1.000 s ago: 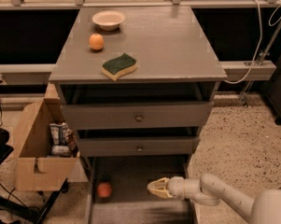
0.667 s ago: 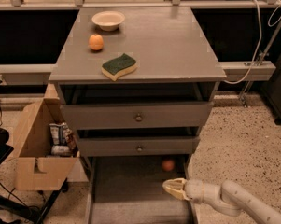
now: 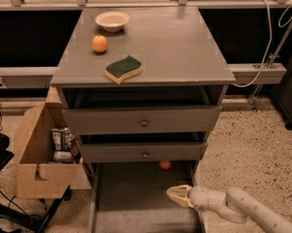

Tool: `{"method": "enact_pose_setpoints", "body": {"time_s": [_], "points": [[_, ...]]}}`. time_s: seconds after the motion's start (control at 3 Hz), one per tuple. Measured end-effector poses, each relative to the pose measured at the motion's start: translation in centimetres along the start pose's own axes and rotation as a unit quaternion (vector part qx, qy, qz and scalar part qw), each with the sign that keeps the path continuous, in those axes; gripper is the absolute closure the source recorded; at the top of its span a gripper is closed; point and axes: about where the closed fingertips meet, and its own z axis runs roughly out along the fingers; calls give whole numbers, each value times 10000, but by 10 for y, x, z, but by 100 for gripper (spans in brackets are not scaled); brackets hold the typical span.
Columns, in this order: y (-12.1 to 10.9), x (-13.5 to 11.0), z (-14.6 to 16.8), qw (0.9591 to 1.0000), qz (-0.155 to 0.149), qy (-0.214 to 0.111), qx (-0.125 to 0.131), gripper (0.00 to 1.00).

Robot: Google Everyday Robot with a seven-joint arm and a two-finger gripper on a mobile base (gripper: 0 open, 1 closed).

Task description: Pick apple from bottom drawer and place on counter

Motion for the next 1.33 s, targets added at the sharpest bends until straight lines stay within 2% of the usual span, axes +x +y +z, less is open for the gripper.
{"method": "enact_pose_setpoints", "body": {"time_s": [0.33,0.67,1.0,1.33], "points": [[4,7,10,9999,5,118,34,59],[3,23,35,9989,39,382,250,35],[-23,46,50,9939,231,648,863,12],[-61,60,57,9791,425,935,1757,0]]}}
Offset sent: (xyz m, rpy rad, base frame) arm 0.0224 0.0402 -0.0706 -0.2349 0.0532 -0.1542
